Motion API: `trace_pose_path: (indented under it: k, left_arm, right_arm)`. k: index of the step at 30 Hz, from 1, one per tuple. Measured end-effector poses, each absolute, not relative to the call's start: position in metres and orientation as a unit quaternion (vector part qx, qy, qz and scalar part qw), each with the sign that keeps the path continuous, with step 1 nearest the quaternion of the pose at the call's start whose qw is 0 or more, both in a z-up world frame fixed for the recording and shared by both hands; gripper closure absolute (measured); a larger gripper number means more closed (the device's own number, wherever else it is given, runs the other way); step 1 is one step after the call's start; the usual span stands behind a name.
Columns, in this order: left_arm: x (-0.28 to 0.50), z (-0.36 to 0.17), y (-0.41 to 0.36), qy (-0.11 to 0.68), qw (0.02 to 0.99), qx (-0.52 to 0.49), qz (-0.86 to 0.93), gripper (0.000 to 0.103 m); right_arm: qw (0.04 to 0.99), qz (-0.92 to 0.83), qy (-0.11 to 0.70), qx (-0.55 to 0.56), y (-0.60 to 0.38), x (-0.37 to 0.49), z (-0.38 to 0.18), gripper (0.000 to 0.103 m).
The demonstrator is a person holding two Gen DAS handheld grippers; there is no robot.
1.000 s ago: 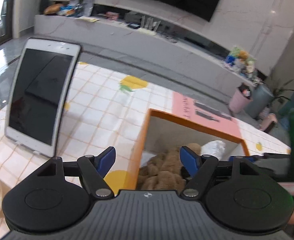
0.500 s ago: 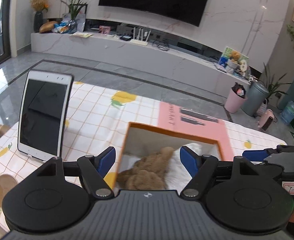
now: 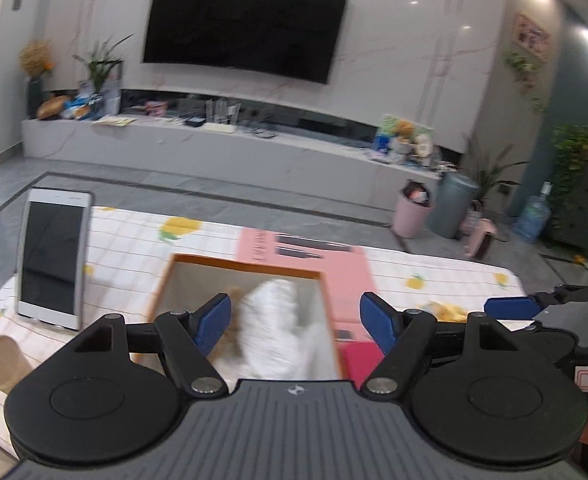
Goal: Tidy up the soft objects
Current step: 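Move both tools back toward the orange knitted ball on the cloth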
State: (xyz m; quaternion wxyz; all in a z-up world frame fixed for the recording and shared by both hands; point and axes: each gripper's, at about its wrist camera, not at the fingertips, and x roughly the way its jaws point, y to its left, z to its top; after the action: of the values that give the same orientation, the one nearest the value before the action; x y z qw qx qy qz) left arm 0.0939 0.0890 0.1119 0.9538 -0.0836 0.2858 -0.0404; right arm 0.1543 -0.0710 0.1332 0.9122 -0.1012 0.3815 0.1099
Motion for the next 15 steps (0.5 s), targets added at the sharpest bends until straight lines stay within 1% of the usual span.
trace_pose_path:
  k: [3, 6, 10, 15]
  left_arm:
    - [0.079, 0.102, 0.068, 0.284, 0.954, -0.074, -0.06, 0.016]
    - [0.068, 0.087, 0.049, 0.288, 0.952, -0.077, -0.074, 0.016]
    - [0.063, 0.07, 0.026, 0.297, 0.948, -0.064, -0.092, 0.016]
    - [0.062, 0.047, -0.007, 0.31, 0.944, -0.023, -0.113, 0.016]
  right_arm:
    - [0.922, 0.076, 0.365, -0.108, -0.097, 0.131, 0.124, 0.003]
    - [0.922, 0.055, 0.369, -0.099, -0.122, 0.111, 0.107, 0.003]
    - [0.921, 0.045, 0.382, -0.057, -0.157, 0.093, 0.081, 0.003]
    - [0.907, 0.014, 0.417, -0.049, -0.194, 0.101, 0.046, 0.003]
